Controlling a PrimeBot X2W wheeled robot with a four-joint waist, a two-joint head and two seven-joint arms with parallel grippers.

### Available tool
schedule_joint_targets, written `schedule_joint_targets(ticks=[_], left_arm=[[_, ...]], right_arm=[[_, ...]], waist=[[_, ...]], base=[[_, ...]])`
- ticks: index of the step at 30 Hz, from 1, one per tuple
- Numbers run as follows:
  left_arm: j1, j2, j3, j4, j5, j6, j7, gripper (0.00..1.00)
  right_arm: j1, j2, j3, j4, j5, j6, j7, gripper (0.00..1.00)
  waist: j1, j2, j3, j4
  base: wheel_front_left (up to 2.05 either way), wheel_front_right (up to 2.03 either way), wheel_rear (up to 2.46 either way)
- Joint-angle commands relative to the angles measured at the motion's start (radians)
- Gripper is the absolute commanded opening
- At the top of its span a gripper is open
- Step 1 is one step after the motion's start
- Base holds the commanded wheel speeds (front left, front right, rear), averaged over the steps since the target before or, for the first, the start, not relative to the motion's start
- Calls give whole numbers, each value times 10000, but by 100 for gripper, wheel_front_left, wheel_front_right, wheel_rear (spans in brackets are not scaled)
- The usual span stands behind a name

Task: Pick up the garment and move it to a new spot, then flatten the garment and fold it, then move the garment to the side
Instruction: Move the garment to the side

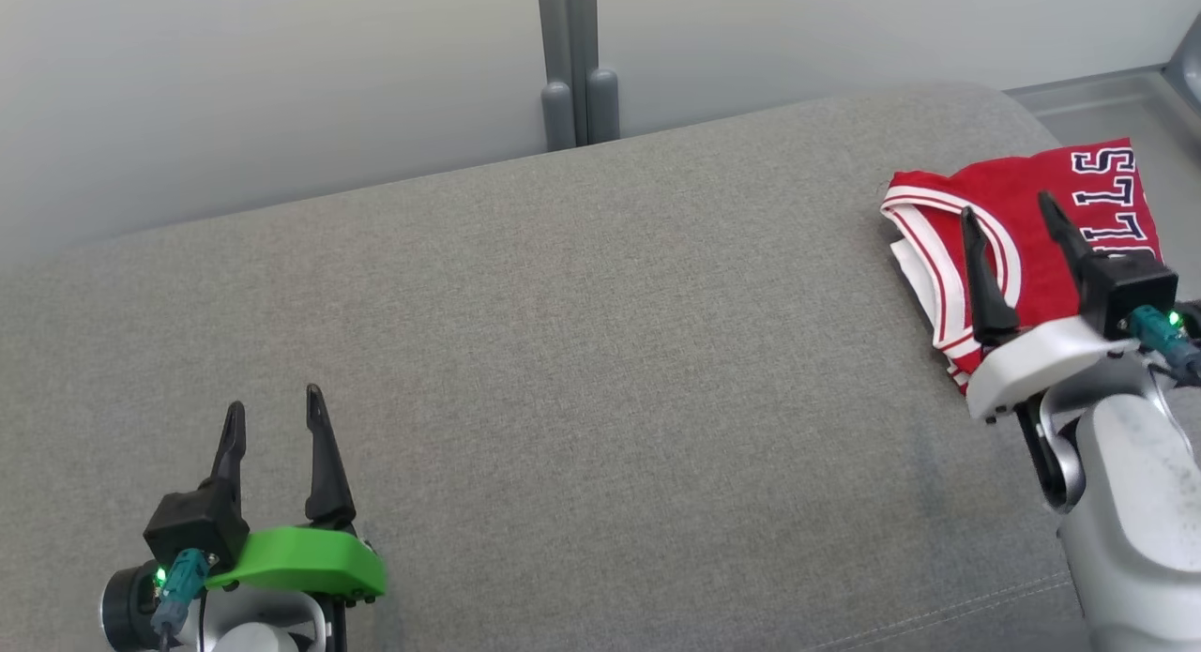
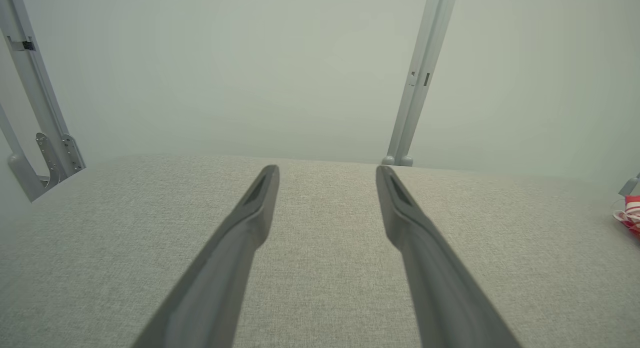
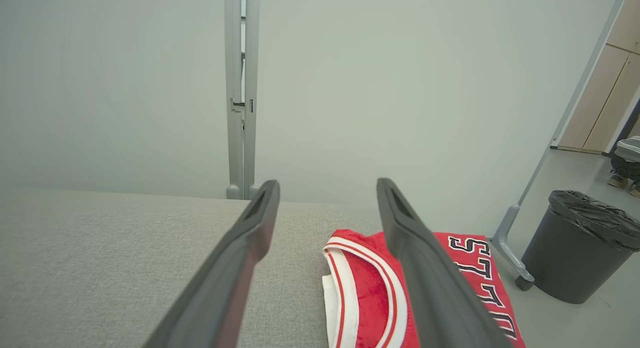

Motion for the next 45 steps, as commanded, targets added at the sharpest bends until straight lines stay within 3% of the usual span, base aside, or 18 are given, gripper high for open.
schedule_joint_targets(ticks=[1, 4, 8, 17, 45], left_arm=[[239, -33, 48, 4, 156, -26, -24, 100], [561, -79, 93, -58, 344, -93, -25, 100], [782, -198, 55, -82, 427, -171, -24, 100], [1002, -331, 9, 4, 568, -297, -26, 100], [1217, -384, 78, 232, 704, -191, -26, 100]], right_arm=[[465, 214, -196, -414, -271, -12, 79, 100], [1576, 1052, -597, -1683, -709, -12, 290, 100], [2549, 1570, -918, -2768, -1115, -12, 422, 100], [4148, 1875, -793, -4042, -620, -12, 696, 100], [4224, 1880, 98, -3754, -155, -12, 599, 100]], waist=[[0, 0, -314, 178], [0, 0, -370, 315], [0, 0, -382, 485], [0, 0, -438, 780], [0, 0, -551, 1028]], base=[[0, 0, 0], [0, 0, 0], [0, 0, 0], [0, 0, 0], [0, 0, 0]])
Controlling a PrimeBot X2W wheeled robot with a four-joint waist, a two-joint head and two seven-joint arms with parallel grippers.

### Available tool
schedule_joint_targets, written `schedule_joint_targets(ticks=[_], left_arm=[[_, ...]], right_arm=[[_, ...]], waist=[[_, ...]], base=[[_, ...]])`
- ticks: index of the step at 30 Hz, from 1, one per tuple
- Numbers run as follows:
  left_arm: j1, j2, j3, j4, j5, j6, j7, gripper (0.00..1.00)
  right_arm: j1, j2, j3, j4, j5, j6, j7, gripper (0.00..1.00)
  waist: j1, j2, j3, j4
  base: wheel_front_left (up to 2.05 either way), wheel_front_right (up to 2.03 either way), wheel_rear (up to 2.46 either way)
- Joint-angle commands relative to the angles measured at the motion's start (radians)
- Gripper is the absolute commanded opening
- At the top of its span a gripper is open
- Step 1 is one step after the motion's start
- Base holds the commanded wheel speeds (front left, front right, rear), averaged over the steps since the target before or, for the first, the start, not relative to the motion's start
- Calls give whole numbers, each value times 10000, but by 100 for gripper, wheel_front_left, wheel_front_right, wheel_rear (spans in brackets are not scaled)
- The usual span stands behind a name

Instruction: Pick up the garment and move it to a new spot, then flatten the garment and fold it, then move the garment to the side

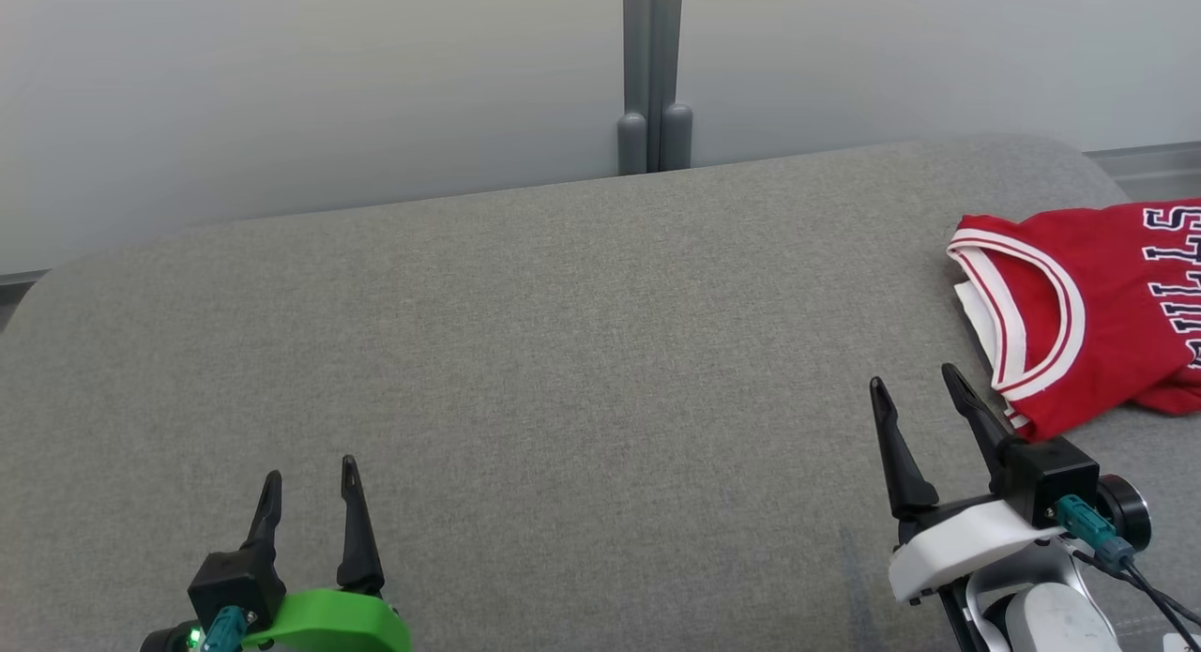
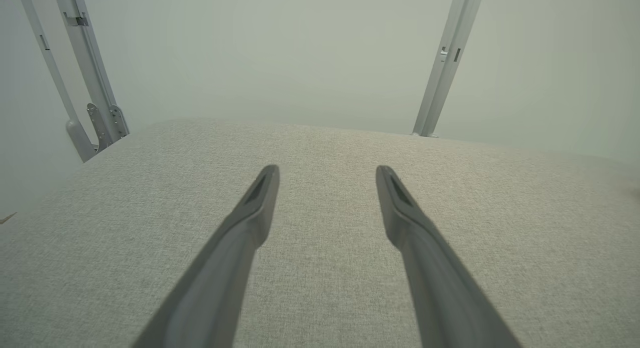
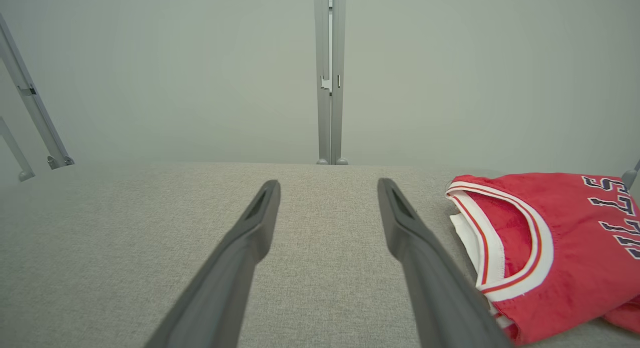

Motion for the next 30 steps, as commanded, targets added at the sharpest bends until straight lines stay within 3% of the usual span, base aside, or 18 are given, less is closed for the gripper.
schedule_joint_targets(ticks=[1, 18, 19, 23, 30], left_arm=[[107, 48, 55, -43, 83, 44, -24, 100], [90, 83, 39, -81, 32, -35, 7, 100], [20, 7, 1, -42, -12, -57, 7, 0], [126, -106, -50, 230, -155, -90, 101, 0], [21, -196, 357, 227, -1331, -444, 478, 0]], right_arm=[[-59, -25, -3, 20, 73, -10, -41, 100], [-96, -25, -35, 42, 101, -10, -58, 100], [1, 2, -10, 70, 43, 0, -13, 0], [207, 49, 18, 351, 205, 2, 20, 0], [146, 22, -50, 402, 1739, 1, 237, 0]], waist=[[0, -1, -2, 27], [0, -1, 46, 162], [0, -1, 46, 160], [0, -1, 50, 161], [0, -1, 68, 165]], base=[[0, 0, 0], [0, 0, 0], [0, 0, 0], [0, 0, 0], [0, 0, 0]])
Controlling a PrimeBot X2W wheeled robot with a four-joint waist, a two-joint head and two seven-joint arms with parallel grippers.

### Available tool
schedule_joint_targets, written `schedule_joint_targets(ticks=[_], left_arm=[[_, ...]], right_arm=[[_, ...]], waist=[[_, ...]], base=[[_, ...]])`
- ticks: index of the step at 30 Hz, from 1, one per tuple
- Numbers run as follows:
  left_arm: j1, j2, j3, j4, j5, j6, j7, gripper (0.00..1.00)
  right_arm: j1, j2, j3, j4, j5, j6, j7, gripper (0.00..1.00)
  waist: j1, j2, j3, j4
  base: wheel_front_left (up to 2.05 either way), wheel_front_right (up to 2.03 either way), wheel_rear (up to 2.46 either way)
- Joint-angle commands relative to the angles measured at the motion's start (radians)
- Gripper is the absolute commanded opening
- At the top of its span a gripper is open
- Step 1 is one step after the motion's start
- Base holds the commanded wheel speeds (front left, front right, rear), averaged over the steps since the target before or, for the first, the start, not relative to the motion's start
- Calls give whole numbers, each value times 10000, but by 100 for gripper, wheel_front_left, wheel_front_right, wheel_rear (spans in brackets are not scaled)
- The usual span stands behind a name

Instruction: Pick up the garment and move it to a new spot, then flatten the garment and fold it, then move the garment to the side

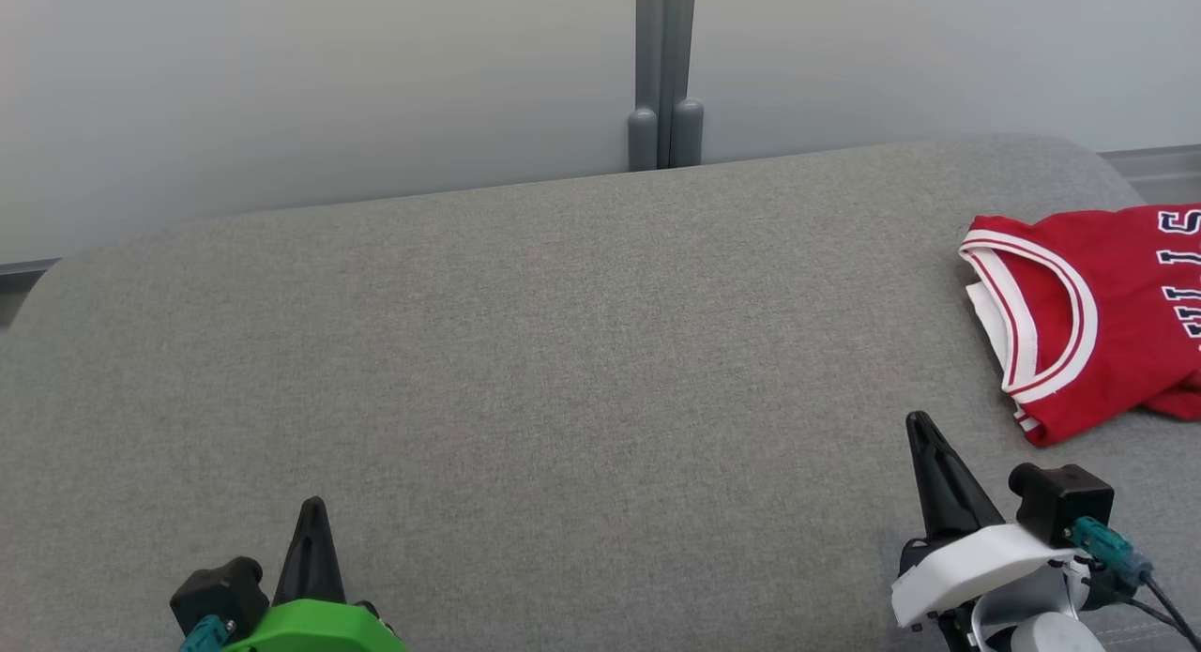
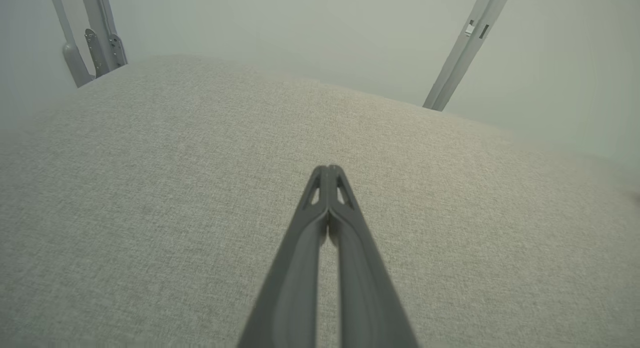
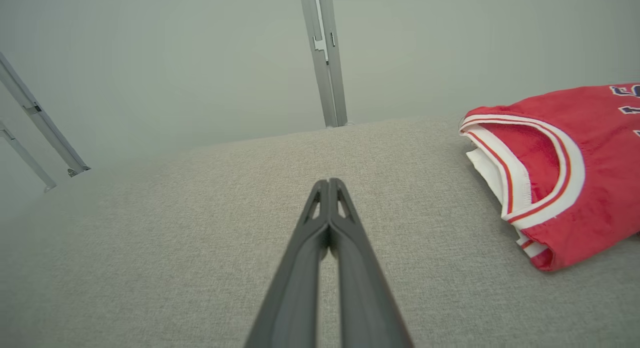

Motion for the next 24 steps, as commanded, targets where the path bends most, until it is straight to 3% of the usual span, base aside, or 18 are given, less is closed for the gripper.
schedule_joint_targets(ticks=[1, 24], left_arm=[[-221, -17, 181, -153, -390, -129, 98, 0], [-586, -280, 1316, -46, -3544, -1136, 1147, 0]], right_arm=[[-233, -41, -54, -122, 510, -1, 51, 0], [-417, -102, -260, 44, 4624, -3, 655, 0]], waist=[[0, 0, 3, 0], [0, 0, 63, 13]], base=[[0, 0, 0], [0, 0, 0]])
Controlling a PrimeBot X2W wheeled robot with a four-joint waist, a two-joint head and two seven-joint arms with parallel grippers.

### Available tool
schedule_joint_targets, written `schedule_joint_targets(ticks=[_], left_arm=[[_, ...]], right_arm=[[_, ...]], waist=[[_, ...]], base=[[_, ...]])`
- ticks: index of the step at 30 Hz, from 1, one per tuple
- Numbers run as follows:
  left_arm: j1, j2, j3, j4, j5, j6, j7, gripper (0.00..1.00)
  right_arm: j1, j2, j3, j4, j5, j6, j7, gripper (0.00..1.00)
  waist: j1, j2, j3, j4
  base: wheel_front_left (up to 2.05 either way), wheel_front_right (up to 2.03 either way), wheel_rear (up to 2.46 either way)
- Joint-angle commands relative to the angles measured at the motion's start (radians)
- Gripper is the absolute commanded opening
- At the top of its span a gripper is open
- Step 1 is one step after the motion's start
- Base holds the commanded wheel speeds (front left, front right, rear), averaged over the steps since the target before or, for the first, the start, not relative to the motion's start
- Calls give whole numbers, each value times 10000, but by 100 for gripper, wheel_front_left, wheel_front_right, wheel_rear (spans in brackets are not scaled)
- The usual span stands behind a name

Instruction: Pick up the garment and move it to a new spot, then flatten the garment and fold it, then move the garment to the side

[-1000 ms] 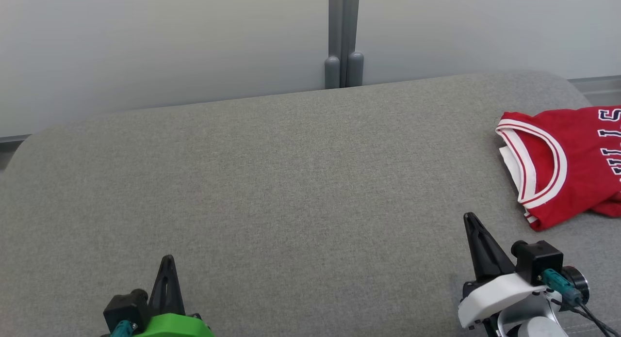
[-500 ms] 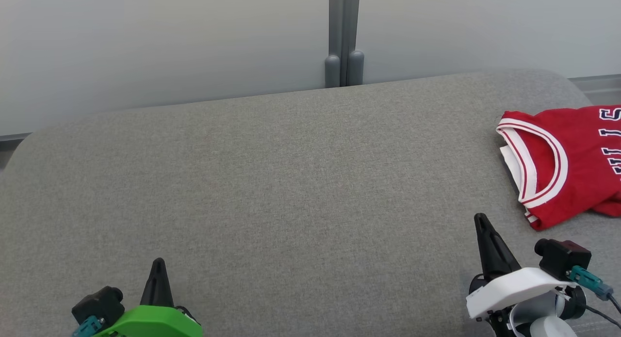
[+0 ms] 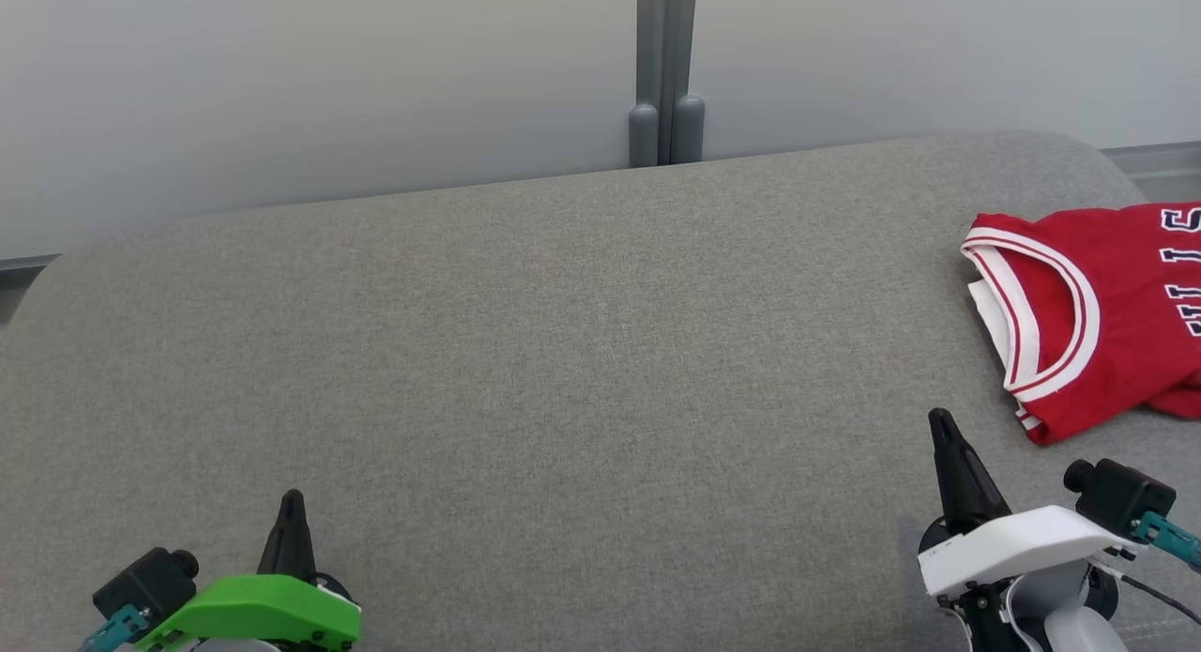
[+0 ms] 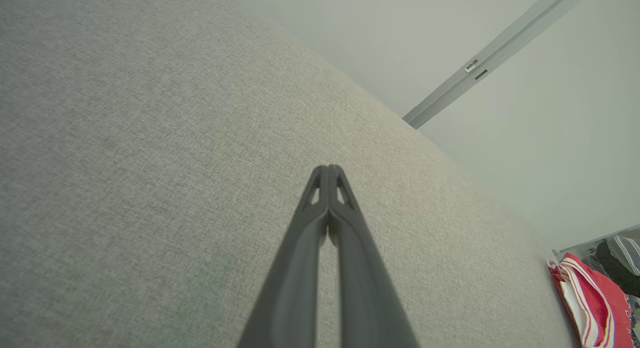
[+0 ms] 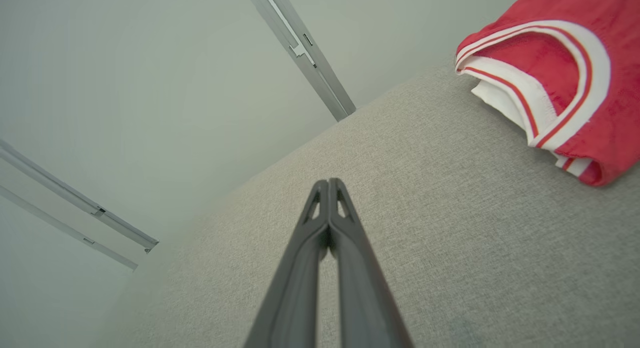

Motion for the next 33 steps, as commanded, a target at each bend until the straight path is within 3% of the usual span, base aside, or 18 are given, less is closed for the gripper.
schedule_joint_targets(ticks=[1, 33], left_arm=[[-343, -18, 167, -102, -301, -117, 84, 0], [-655, -331, 1362, -93, -3426, -1119, 1184, 0]], right_arm=[[-260, -72, -52, -92, 430, -1, 67, 0], [-428, -104, -290, 77, 4524, -1, 708, 0]], waist=[[0, 0, 4, 1], [0, 0, 86, 18]], base=[[0, 0, 0], [0, 0, 0]])
